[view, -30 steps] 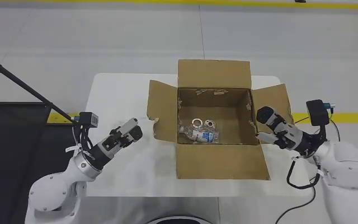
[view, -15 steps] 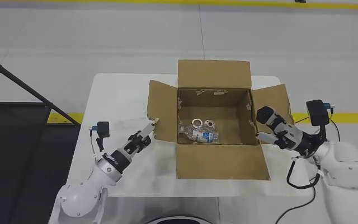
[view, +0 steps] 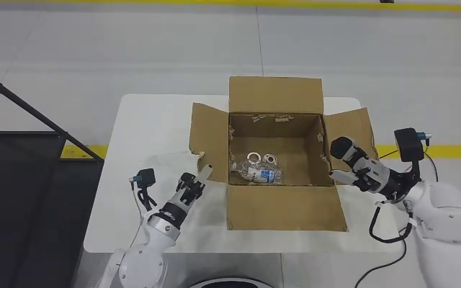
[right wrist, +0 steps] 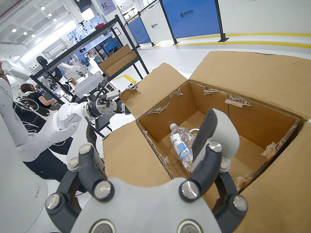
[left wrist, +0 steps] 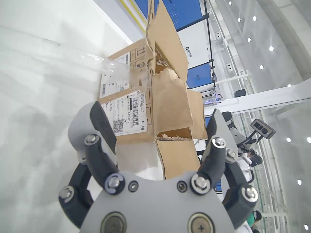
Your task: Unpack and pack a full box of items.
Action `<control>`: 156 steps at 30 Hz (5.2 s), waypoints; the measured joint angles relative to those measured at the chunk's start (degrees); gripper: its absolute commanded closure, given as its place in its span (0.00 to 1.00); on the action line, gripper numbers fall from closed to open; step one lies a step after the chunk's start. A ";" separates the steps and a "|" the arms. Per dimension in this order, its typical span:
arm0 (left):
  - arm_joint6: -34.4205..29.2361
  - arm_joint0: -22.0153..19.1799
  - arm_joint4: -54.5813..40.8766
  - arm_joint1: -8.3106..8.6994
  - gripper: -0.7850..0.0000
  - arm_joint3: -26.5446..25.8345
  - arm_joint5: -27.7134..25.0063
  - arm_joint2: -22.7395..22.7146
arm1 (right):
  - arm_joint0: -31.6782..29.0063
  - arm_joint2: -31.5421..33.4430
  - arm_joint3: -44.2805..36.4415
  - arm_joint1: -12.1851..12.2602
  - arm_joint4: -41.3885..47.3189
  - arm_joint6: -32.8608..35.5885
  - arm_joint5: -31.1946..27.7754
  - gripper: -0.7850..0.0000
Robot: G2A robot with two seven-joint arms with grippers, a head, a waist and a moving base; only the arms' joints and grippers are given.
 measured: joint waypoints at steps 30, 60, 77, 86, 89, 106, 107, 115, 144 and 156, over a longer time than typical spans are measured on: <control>9.58 0.81 -0.37 0.37 1.00 0.79 1.11 2.12 | 0.00 0.00 0.00 0.00 0.00 0.00 0.00 0.00; 14.73 4.35 -9.66 0.97 1.00 1.50 -2.65 -5.13 | 2.17 -4.25 -2.54 0.05 -5.08 0.38 4.12 0.00; 14.56 4.70 -13.62 1.21 0.00 2.26 -5.84 -6.11 | 19.72 -25.42 1.24 -1.45 -14.77 6.18 14.18 0.00; 12.37 4.94 -16.94 1.50 0.00 2.23 -9.53 -7.19 | 19.55 -25.62 1.02 -1.46 -15.36 5.82 14.54 0.00; 10.82 5.29 -18.74 1.68 0.00 1.69 -10.59 -8.45 | 20.62 -28.69 -0.18 -1.75 -19.99 6.12 15.67 0.00; 7.77 7.63 -27.03 2.33 0.00 2.84 -15.68 -14.11 | 46.73 -56.62 22.03 -9.89 -31.36 14.43 27.62 0.00; 7.54 7.65 -27.25 2.36 0.00 2.95 -15.76 -14.22 | 48.02 -58.08 23.83 -10.52 -31.34 15.74 27.88 0.00; 7.20 7.67 -27.47 2.43 0.00 3.03 -15.85 -14.38 | 52.12 -64.59 31.48 -13.73 -32.01 18.65 27.57 0.00; 7.20 7.66 -27.46 2.43 0.00 3.03 -15.84 -14.37 | 53.38 -72.25 38.36 -19.26 -39.09 22.99 29.63 0.38; 7.20 7.66 -27.46 2.43 0.00 3.03 -15.84 -14.37 | 53.63 -71.32 40.41 -20.30 -39.34 22.19 28.33 1.00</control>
